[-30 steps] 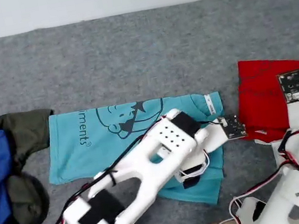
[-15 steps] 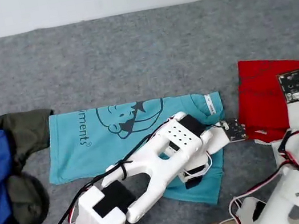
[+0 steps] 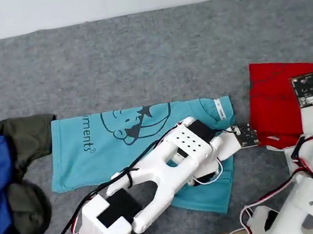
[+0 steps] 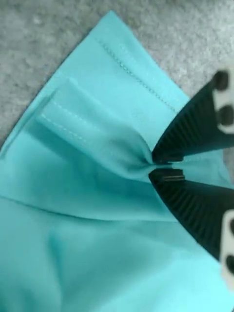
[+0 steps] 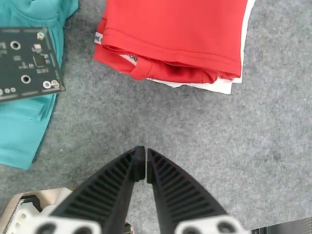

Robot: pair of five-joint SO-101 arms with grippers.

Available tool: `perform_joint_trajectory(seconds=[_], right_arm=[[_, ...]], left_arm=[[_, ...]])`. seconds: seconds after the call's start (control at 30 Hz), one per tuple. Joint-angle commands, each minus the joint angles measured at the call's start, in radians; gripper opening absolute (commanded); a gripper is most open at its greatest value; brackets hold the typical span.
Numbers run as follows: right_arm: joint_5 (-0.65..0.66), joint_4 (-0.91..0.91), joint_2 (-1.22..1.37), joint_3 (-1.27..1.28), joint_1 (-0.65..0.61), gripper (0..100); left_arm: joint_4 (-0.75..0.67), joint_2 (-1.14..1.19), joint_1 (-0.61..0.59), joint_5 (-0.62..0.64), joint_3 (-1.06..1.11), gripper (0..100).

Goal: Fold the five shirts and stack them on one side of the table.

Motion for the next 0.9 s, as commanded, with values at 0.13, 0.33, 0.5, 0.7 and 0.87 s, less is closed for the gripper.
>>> perform_joint_trajectory(seconds=[0.13, 0.33, 0.5, 0.7, 0.87], right_arm=[[0.003, 0.036, -0.007, -0.06, 0.013, 1.1], [0.003, 0.036, -0.008, -0.06, 0.013, 1.1], [0.003, 0.038, -0.01, -0.06, 0.013, 1.1], [0.003, 0.038, -0.012, -0.06, 0.013, 1.1], [0.003, 0.039, -0.013, -0.06, 0.013, 1.1]], left_arm=[[0.048, -0.02, -0.021, 0.003, -0.108, 3], [0.11, -0.011, -0.12, 0.0, -0.288, 3], [0.077, -0.006, -0.175, -0.003, -0.323, 3], [0.043, 0.068, -0.226, -0.003, -0.314, 7], [0.043, 0.143, -0.301, 0.003, -0.326, 19]])
